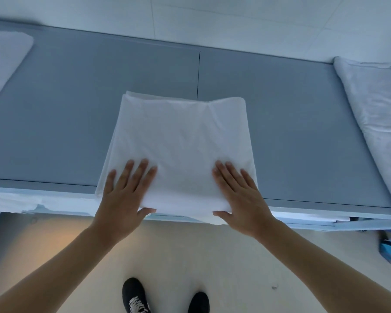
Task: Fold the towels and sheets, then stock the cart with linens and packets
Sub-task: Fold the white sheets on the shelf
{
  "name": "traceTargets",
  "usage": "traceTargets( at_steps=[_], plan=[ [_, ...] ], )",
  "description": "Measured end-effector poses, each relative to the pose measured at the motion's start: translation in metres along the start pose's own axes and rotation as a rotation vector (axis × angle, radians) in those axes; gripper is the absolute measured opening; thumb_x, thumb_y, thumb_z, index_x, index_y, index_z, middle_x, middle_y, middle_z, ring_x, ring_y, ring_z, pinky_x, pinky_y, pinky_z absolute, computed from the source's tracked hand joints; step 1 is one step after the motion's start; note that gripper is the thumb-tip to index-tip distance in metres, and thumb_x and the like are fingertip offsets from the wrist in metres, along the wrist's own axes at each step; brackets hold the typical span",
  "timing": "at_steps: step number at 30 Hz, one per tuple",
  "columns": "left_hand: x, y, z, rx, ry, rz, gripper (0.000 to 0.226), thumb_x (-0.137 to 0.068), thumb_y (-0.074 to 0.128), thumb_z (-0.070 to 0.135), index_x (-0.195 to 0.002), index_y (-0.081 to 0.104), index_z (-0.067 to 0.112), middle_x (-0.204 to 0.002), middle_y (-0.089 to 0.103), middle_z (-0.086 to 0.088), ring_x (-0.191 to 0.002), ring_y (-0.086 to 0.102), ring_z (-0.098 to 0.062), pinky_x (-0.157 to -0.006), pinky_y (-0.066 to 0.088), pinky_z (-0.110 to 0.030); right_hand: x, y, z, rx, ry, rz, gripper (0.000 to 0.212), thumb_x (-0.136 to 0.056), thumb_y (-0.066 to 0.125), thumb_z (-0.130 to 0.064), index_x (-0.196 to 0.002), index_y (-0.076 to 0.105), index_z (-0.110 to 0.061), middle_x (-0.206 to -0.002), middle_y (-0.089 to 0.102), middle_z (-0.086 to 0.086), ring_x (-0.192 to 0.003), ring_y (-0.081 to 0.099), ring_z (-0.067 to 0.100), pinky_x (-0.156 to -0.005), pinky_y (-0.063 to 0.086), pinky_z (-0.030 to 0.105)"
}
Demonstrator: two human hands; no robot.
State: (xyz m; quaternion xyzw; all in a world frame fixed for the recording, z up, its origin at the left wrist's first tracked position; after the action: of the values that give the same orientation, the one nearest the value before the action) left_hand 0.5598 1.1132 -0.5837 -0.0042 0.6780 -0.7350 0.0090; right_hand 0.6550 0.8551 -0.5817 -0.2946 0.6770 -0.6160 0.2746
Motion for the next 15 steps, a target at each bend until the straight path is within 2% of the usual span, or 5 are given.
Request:
traceTargets(
  at_steps=[4,6,8,11,15],
  plan=[
    [0.001,-0.004,0.006,-0.069,0.029,0.076,0.117,-0.069,0.088,0.051,-0.163,0.025,0.021,-0.170,0.021,-0.006,-0.155,0.022,-0.034,-0.118,0.026,-0.063,0.003,0.000,-0.004,0.064,-0.031,0.042,0.116,-0.081,0.073,-0.059,-0.165,0.008,-0.013,-0.173,0.000,0.004,-0.160,0.002,0.026,-0.126,0.015,0.049],
    [0.005,-0.006,0.010,-0.097,0.036,0.103,0.118,-0.062,0.095,0.038,-0.160,0.033,0.017,-0.167,0.028,-0.009,-0.152,0.030,-0.037,-0.115,0.031,-0.064,0.006,-0.003,-0.008,0.104,-0.044,0.056,0.115,-0.081,0.077,-0.057,-0.164,0.013,-0.010,-0.173,0.005,0.008,-0.159,0.007,0.029,-0.125,0.019,0.051],
    [0.011,-0.010,0.015,-0.119,0.048,0.107,0.115,-0.057,0.099,0.022,-0.156,0.040,0.015,-0.164,0.035,-0.011,-0.147,0.039,-0.040,-0.110,0.038,-0.064,0.009,-0.010,-0.016,0.151,-0.053,0.072,0.114,-0.074,0.086,-0.049,-0.161,0.027,-0.007,-0.170,0.018,0.011,-0.157,0.019,0.032,-0.122,0.030,0.052],
    [0.018,-0.022,0.018,-0.123,0.047,0.117,0.103,-0.056,0.096,0.003,-0.148,0.053,0.015,-0.155,0.048,-0.011,-0.136,0.053,-0.040,-0.100,0.049,-0.061,0.014,-0.022,-0.027,0.199,-0.055,0.066,0.110,-0.054,0.098,-0.026,-0.150,0.049,-0.005,-0.160,0.041,0.014,-0.145,0.043,0.034,-0.110,0.047,0.051],
    [0.015,-0.048,0.014,-0.045,0.024,0.080,0.095,-0.048,0.098,-0.001,-0.136,0.068,0.019,-0.140,0.064,-0.003,-0.120,0.067,-0.032,-0.089,0.057,-0.055,0.014,-0.045,-0.031,0.161,-0.052,0.093,0.092,-0.044,0.099,-0.010,-0.131,0.070,-0.009,-0.138,0.066,0.008,-0.121,0.067,0.026,-0.088,0.061,0.037]
  ],
)
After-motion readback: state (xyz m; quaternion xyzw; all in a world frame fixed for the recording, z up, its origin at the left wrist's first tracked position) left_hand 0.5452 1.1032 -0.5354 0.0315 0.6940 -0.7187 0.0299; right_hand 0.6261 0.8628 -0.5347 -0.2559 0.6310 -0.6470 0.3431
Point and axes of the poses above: each hand's wrist, its own x-axis away from the middle knuckle, its own y-axis out of the palm, z = x × y, the point moved 9 cm from there along -x, towards the middle knuckle
